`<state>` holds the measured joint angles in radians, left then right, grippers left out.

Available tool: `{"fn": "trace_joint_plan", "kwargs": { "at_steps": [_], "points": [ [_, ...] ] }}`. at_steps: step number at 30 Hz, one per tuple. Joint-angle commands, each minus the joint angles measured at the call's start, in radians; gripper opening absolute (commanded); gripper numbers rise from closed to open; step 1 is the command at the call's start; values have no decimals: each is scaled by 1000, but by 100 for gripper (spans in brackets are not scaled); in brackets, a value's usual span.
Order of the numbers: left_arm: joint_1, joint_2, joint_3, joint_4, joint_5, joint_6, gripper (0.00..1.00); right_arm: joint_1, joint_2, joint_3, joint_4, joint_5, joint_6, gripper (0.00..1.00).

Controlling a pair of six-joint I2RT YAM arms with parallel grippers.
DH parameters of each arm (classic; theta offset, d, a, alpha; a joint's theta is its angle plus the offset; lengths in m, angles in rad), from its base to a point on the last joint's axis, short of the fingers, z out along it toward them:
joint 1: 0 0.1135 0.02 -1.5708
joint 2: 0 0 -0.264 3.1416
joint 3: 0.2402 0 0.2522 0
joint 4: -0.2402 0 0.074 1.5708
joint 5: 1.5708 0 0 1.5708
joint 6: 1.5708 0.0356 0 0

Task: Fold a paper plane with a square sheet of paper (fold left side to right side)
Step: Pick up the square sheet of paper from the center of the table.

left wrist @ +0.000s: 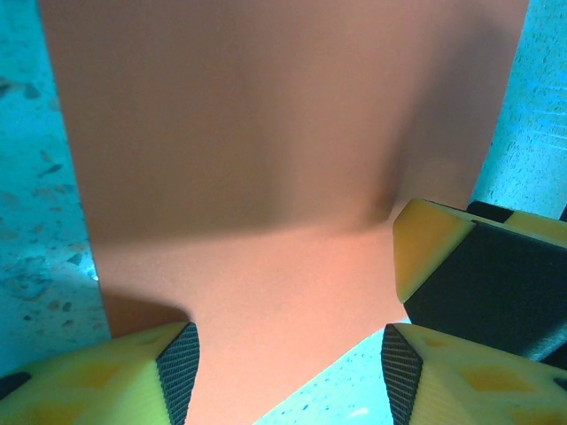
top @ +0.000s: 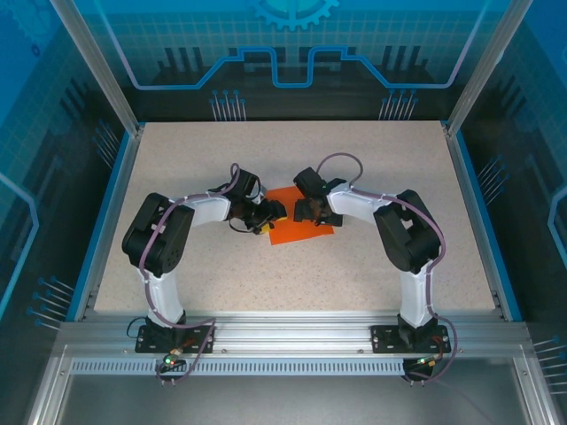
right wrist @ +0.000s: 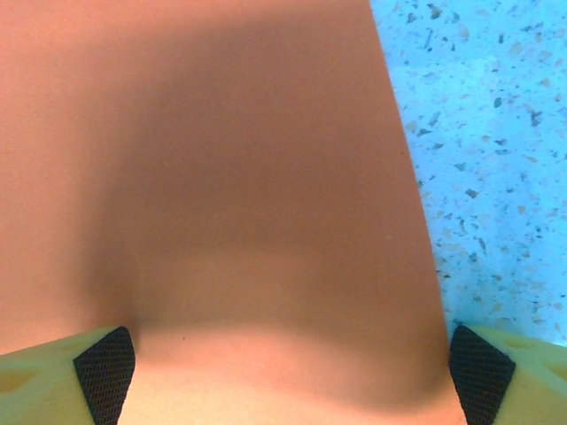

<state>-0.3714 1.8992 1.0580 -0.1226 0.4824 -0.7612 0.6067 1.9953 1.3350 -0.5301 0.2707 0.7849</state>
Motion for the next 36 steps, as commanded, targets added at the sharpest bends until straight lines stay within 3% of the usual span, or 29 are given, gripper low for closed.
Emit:
{"fn": "trace_joint_plan", "kwargs": {
  "at_steps": [1, 10, 21, 27, 36],
  "points": [
    [-17, 29, 8, -47, -24, -9, 60, 38, 16, 24, 10, -101, 3, 90],
    [-16, 17, 8, -40, -18, -6, 60, 44, 19, 52, -2, -108, -17, 80],
    [4, -74, -1, -37, -23, 19, 64, 36, -10, 44, 14, -122, -38, 45],
    [70, -184, -39, -54, -18, 47, 67, 18, -78, -27, 119, -182, -45, 29],
    [215, -355, -132, -3, 80, 40, 72, -20, -243, -199, 383, -283, -75, 20]
  ]
}}
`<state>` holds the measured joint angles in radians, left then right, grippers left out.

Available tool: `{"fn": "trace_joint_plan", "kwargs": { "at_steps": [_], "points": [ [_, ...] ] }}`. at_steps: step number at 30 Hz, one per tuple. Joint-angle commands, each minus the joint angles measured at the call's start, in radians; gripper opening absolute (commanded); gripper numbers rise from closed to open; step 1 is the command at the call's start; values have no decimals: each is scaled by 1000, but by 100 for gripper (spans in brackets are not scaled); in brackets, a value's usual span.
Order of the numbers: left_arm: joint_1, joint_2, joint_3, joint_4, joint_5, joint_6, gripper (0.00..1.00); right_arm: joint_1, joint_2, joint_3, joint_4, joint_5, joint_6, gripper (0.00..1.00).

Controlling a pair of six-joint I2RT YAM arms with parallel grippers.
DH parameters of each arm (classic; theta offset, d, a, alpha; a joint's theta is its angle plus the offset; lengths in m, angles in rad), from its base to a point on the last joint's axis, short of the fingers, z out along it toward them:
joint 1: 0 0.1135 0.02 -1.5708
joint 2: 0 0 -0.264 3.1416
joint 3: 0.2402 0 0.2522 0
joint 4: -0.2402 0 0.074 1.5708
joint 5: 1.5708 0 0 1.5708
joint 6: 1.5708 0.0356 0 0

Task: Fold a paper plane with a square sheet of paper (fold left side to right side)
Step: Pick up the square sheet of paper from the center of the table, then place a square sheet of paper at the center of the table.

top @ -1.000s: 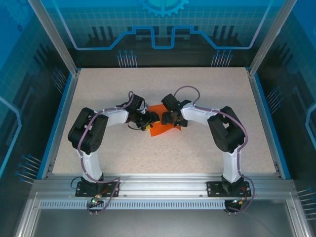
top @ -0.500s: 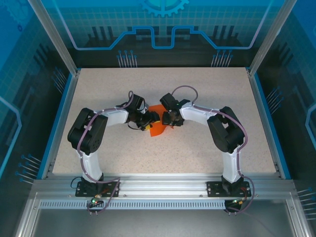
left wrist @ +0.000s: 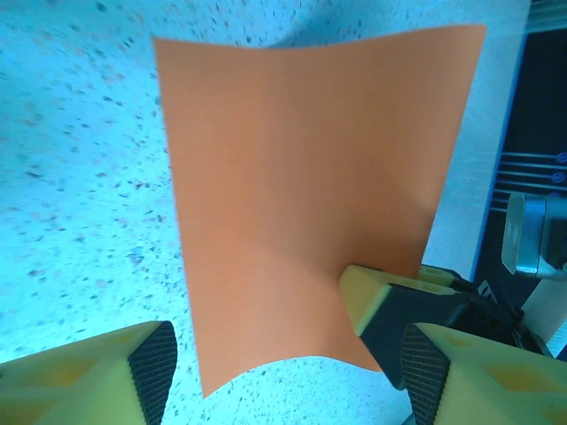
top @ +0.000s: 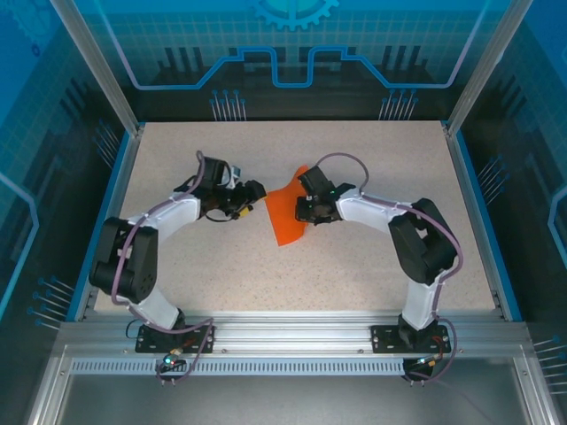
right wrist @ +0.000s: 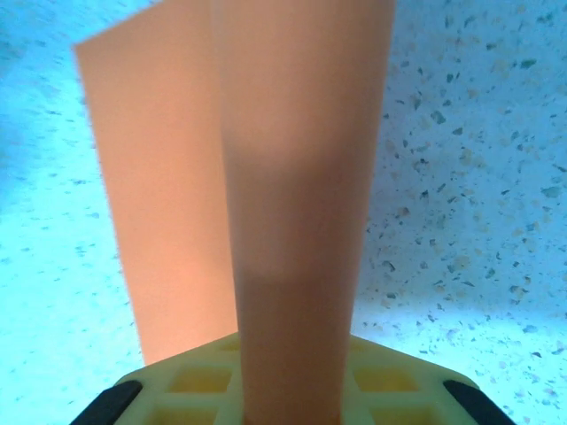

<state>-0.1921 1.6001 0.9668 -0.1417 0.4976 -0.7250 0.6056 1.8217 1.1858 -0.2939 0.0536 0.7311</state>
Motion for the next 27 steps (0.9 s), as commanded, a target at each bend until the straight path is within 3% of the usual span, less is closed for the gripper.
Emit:
{"fn": "trace_joint_plan", "kwargs": {
  "at_steps": [1, 10, 16, 27],
  "points": [
    [51, -77, -57, 44, 84, -9, 73, -26, -97, -80, 203, -91, -22, 20],
    [86, -202, -148, 361, 219, -168, 79, -118, -349, -301, 596, -301, -20, 18],
    [65, -234, -160, 574, 257, -272, 85, -186, -501, -360, 658, -425, 2, 18],
    [-82, -205, -57, 689, 252, -301, 88, -257, -684, -414, 734, -494, 166, 18]
  ]
}}
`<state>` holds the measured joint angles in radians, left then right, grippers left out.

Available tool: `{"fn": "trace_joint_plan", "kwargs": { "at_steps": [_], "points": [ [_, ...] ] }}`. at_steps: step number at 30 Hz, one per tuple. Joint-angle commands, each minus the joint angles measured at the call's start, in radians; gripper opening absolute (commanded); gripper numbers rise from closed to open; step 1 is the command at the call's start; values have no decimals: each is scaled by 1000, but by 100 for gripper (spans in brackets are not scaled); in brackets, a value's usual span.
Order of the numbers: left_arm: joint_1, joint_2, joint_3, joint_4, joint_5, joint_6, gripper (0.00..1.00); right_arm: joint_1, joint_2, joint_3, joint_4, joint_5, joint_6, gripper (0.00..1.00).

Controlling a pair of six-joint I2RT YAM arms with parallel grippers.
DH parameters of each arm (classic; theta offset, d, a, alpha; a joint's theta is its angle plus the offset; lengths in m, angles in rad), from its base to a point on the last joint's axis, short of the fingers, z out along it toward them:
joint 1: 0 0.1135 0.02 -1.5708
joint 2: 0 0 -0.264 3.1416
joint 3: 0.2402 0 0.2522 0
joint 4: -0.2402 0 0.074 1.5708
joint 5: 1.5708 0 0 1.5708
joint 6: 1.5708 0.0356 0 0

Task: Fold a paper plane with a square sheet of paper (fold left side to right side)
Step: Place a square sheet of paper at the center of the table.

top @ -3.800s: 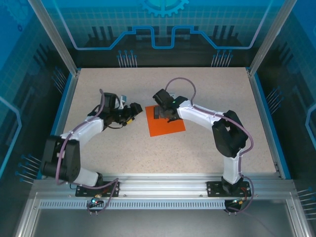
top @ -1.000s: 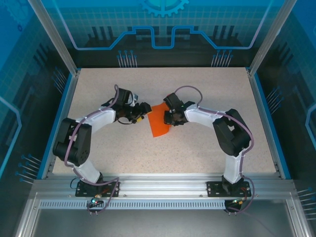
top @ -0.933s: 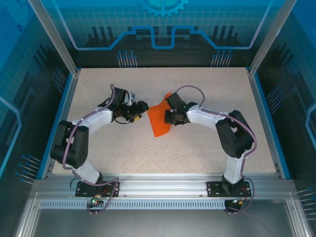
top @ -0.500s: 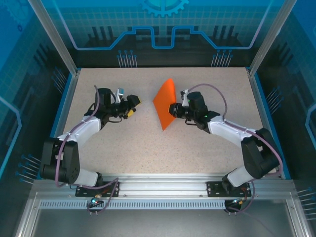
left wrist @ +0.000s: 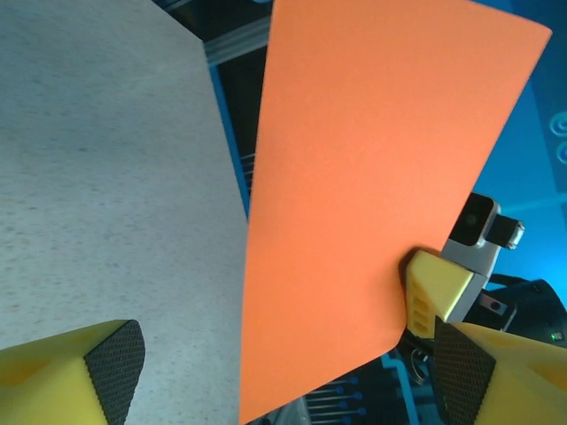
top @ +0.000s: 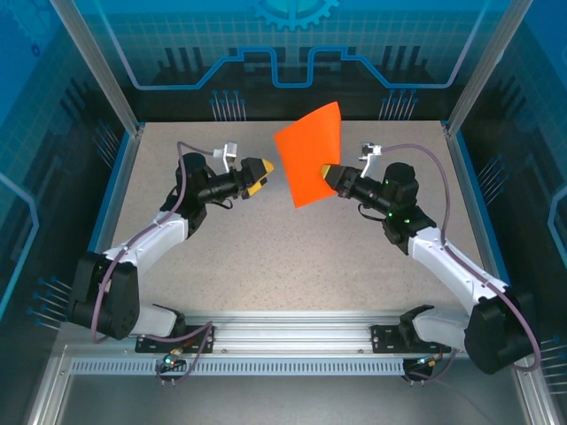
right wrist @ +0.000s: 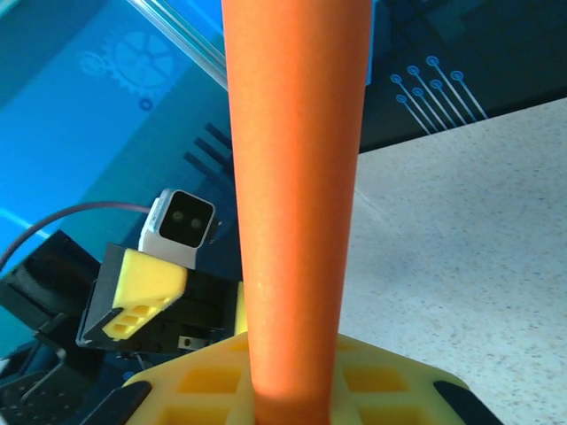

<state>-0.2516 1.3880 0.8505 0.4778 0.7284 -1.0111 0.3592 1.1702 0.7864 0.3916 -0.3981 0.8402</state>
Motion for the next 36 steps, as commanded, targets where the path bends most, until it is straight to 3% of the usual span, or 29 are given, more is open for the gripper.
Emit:
{"fn": "trace_joint_plan", "kwargs": {
  "at_steps": [1, 13, 16, 20, 22, 26, 30, 36],
  "points": [
    [-34, 15, 67, 76, 21, -17, 89, -11, -42, -18, 51, -43, 72, 18],
    [-120, 92, 136, 96, 15, -14, 85, -11, -28, -62, 152, -49, 235, 18],
    [-126, 98, 140, 98, 14, -11, 74, -12, -14, -68, 155, -45, 250, 18],
    [-130, 87, 146, 15, -12, 52, 48, -11, -8, -78, 111, -24, 240, 20],
    [-141, 73, 162, -126, -56, 139, 31, -11, -9, -79, 67, -12, 219, 25],
    [-147, 74, 165, -272, -104, 232, 12, -11, -25, -90, -49, 30, 152, 35],
    [-146, 90, 140, -341, -129, 255, 6, -11, -54, -108, -199, 96, 73, 44],
    [-147, 128, 100, -446, -145, 322, 6, -12, -88, -127, -417, 189, -36, 62]
  ]
}}
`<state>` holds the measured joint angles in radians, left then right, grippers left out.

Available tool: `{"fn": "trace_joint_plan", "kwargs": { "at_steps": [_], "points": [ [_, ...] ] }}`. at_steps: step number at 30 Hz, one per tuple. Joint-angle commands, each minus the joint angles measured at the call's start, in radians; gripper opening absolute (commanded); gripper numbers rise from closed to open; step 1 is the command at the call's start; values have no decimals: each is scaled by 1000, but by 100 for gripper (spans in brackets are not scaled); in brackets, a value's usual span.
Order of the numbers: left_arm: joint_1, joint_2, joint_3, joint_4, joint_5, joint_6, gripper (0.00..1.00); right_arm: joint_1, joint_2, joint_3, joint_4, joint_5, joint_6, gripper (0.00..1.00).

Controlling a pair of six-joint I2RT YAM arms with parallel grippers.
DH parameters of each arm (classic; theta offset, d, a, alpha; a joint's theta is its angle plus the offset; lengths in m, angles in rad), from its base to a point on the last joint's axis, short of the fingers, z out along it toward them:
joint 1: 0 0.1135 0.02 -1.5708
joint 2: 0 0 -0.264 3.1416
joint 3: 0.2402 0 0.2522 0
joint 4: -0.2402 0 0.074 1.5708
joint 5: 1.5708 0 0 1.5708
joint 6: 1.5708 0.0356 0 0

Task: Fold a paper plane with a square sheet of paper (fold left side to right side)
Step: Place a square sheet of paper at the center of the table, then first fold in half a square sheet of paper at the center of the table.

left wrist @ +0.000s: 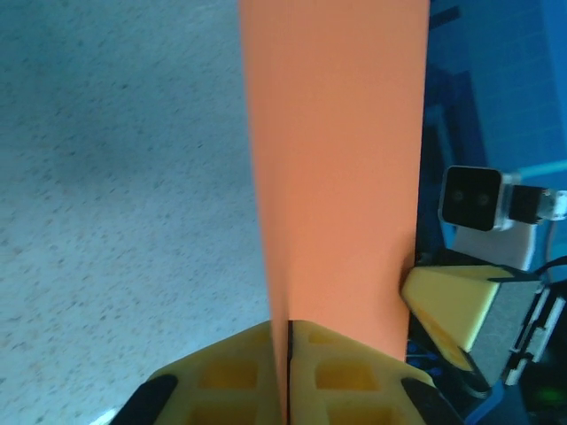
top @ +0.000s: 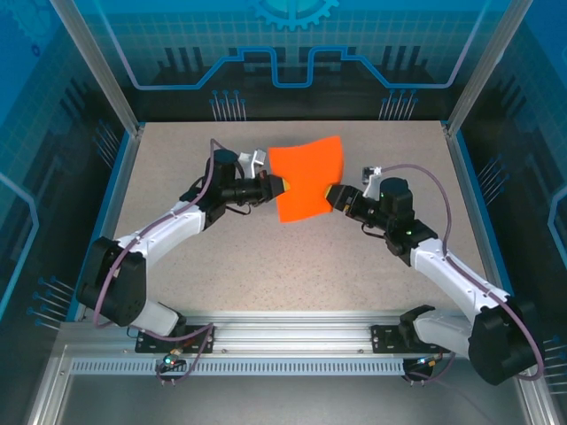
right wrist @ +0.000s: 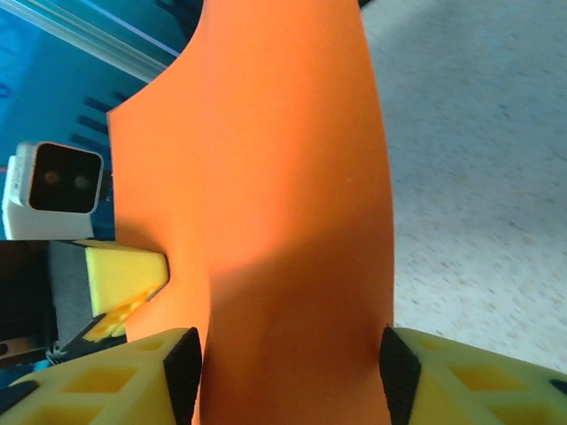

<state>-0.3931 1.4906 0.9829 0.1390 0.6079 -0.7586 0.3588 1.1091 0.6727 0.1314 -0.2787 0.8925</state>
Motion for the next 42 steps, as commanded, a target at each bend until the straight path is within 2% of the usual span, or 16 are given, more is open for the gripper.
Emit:
{"fn": "trace_joint_plan", "kwargs": {
  "at_steps": [1, 4, 8, 12, 14, 18, 23, 30, 35, 42],
  "points": [
    [-6, 33, -39, -129, -29, 85, 7, -11, -29, -17, -187, 82, -104, 63],
    [-5, 65, -69, -157, -36, 126, 7, -11, -29, -20, -279, 116, -151, 68],
    [-5, 132, -94, -200, -33, 193, 8, -8, -19, -31, -333, 121, -189, 68],
    [-3, 216, -67, -308, -58, 293, 7, 8, 29, -38, -330, 89, -198, 52],
    [-4, 241, -62, -322, -65, 315, 7, 23, 79, -29, -315, 60, -199, 41],
    [-4, 265, -45, -341, -72, 329, 8, 61, 189, 3, -280, 44, -180, 25],
    [-4, 270, -29, -359, -74, 328, 10, 111, 346, 74, -275, 61, -178, 16],
    [-4, 252, -28, -364, -54, 311, 13, 140, 480, 123, -290, 124, -160, 14],
    [-5, 230, -26, -360, -15, 296, 24, 156, 536, 158, -362, 159, -181, 14],
    [-13, 199, -9, -312, 58, 234, 48, 165, 576, 144, -381, 172, -172, 14]
  ]
}}
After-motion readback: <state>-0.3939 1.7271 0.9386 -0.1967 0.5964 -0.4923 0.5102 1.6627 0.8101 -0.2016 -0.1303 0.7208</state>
